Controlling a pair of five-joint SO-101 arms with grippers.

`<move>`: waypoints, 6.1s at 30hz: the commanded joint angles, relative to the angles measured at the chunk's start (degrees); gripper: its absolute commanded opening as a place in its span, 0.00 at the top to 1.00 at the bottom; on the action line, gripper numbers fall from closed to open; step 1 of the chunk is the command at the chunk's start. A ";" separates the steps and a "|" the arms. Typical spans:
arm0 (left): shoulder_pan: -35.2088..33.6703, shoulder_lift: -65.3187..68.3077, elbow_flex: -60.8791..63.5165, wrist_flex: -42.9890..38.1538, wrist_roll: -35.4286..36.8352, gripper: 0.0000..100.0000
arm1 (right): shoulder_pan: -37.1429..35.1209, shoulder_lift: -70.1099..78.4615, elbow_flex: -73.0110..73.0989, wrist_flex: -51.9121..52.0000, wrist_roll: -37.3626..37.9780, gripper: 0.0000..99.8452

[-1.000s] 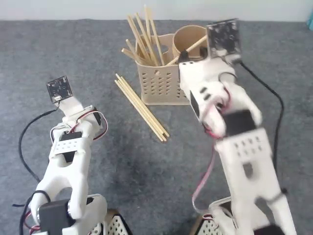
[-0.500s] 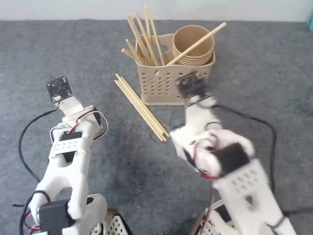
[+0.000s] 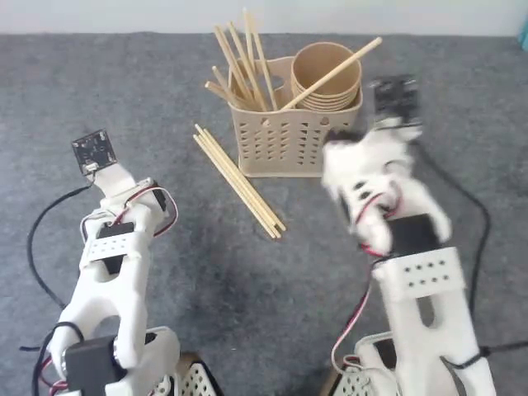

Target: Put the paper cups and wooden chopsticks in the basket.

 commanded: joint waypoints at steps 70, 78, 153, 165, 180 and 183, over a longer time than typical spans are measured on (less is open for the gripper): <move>-5.10 0.09 -5.67 0.09 5.80 0.77 | -23.08 32.04 10.55 -19.47 8.18 0.88; -5.10 0.18 -5.85 0.09 5.80 0.77 | -18.86 46.46 1.76 -22.20 8.70 0.88; -5.10 0.18 -5.67 0.00 5.63 0.77 | -20.88 25.36 13.71 -3.30 19.96 0.93; -5.10 0.18 -5.85 0.00 5.63 0.77 | -15.78 46.73 -3.08 -2.59 20.57 0.93; -5.10 0.18 -5.85 0.00 5.63 0.77 | -16.22 37.41 -3.25 8.22 20.48 0.99; -5.10 0.18 -5.85 0.00 5.63 0.77 | -16.22 27.30 -3.25 14.64 20.57 0.99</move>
